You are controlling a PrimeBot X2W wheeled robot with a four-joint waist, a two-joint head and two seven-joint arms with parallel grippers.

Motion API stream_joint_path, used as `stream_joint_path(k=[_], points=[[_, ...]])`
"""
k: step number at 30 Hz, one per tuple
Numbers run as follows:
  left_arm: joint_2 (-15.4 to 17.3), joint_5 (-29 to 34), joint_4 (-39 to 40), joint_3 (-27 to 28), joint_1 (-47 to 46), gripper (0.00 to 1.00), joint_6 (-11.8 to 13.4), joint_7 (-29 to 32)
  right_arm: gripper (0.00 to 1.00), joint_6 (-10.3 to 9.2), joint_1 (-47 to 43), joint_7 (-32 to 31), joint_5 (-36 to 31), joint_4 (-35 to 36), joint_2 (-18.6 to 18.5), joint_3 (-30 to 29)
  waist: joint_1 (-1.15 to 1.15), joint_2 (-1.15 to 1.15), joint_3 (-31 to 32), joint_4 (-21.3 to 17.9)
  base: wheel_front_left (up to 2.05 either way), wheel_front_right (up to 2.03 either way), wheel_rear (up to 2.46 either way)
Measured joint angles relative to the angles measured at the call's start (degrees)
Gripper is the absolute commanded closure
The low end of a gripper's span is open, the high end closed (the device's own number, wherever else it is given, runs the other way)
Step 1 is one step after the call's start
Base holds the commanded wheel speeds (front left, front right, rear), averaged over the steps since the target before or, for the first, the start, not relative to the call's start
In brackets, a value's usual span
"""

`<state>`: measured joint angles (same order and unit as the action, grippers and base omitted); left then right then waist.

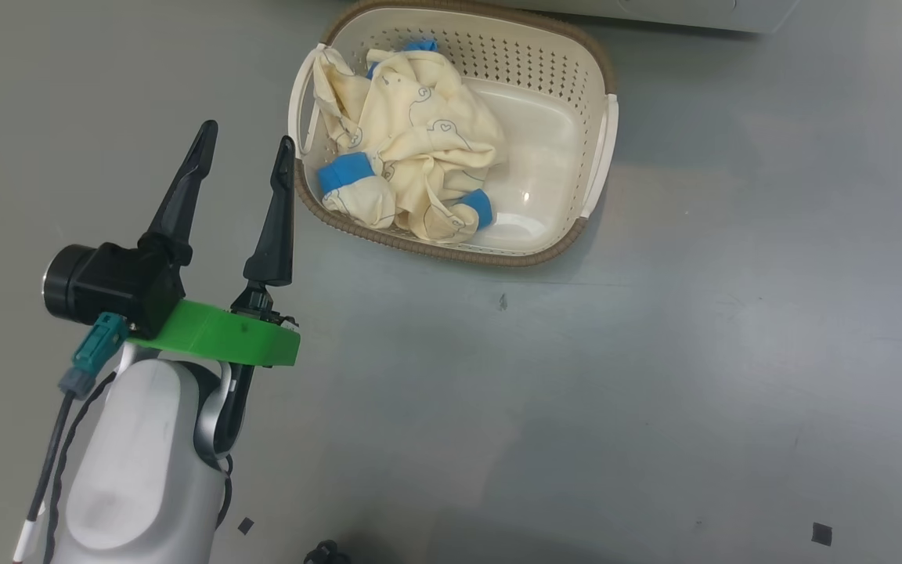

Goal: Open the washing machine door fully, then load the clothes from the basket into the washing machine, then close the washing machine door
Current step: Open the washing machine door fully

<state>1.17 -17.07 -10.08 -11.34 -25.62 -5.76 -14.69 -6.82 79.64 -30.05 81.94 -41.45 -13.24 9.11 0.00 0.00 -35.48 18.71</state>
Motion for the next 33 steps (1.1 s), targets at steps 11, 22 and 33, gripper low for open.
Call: stream_joint_path(k=[11,22,33], points=[[0.0,0.0,-0.5,0.6,0.0,0.00,0.5,0.0,1.00,4.11,-2.4,-3.2,2.9,-0.7,1.3,-1.0,0.00,0.00,1.4,-1.3,0.00,0.00,0.00],[0.0,0.8,-1.4,1.8,0.2,0.00,0.5,0.0,1.00,8.04,-7.8,-7.4,5.7,-0.2,2.9,-0.7,0.00,0.00,3.8,-2.9,0.00,0.00,0.00],[0.0,2.1,-2.8,2.5,2.3,0.00,0.5,0.0,1.00,11.32,-14.8,-11.1,8.1,1.3,5.0,0.2,-0.01,0.00,7.0,-4.4,0.00,0.00,0.00]])
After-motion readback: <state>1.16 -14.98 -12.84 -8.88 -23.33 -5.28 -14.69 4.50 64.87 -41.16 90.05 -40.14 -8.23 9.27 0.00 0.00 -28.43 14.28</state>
